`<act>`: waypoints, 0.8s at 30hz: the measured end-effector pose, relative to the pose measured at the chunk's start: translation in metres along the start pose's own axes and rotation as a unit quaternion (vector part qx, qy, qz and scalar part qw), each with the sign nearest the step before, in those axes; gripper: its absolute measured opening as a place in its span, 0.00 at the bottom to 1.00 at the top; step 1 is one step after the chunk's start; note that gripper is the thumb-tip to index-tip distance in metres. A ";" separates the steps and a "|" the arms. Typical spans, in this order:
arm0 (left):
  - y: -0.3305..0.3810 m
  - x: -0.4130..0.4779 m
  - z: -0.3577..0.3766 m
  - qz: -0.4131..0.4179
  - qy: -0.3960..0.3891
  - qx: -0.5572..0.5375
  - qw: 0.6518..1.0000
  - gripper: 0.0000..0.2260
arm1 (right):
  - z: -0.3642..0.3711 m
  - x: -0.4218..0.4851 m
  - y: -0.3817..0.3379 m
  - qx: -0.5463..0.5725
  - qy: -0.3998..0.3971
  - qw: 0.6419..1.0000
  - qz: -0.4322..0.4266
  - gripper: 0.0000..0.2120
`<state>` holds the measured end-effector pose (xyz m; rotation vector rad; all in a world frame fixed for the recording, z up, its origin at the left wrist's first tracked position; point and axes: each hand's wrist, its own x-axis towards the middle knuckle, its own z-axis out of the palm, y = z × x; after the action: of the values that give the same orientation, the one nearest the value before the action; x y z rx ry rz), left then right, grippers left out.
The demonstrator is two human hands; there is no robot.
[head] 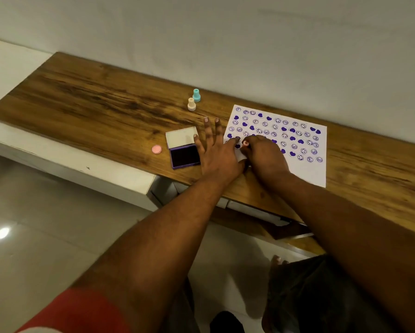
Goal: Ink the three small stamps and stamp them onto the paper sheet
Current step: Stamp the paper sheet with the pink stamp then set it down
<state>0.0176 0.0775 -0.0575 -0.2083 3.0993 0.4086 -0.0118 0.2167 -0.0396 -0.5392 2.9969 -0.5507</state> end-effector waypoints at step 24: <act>0.000 -0.004 -0.002 -0.007 -0.012 0.013 1.000 0.37 | 0.006 0.004 0.013 0.083 0.028 0.996 -0.003 0.13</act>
<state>0.0212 0.0776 -0.0554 -0.2230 3.0755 0.3667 -0.0187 0.2249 -0.0496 -0.5299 2.9653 -0.8185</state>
